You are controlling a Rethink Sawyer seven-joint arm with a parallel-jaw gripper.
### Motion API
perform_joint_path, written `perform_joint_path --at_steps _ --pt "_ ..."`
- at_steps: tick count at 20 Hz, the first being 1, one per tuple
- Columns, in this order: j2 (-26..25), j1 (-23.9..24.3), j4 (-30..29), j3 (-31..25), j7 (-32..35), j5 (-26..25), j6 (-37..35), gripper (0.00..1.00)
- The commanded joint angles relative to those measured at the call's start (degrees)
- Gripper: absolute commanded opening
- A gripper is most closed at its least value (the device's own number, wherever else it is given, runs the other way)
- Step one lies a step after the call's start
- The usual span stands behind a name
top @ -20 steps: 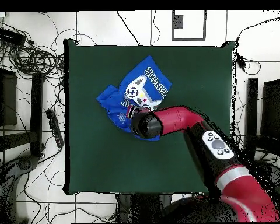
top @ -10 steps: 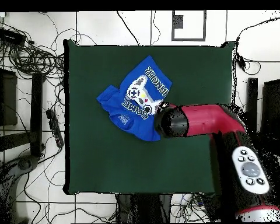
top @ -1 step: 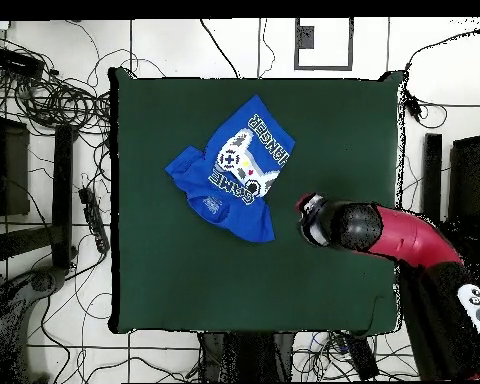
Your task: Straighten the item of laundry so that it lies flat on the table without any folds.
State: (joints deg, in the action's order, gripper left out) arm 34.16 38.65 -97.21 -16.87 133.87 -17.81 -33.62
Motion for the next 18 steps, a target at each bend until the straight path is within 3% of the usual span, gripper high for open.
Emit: perform_joint_path --at_steps 1,7,13,15,18 --pt "-6.42 -0.27 -11.93 -8.26 3.00 6.99 1.48 0.00" --pt "-9.02 4.06 -15.17 -14.43 1.18 11.96 2.62 0.00" --pt "-8.53 2.25 -15.22 -13.85 2.89 10.90 6.87 0.00" --pt "-8.20 -0.26 -13.57 -10.90 4.62 7.71 12.93 0.00" --pt "-6.94 -10.27 -7.63 2.19 10.32 0.33 26.68 0.00"
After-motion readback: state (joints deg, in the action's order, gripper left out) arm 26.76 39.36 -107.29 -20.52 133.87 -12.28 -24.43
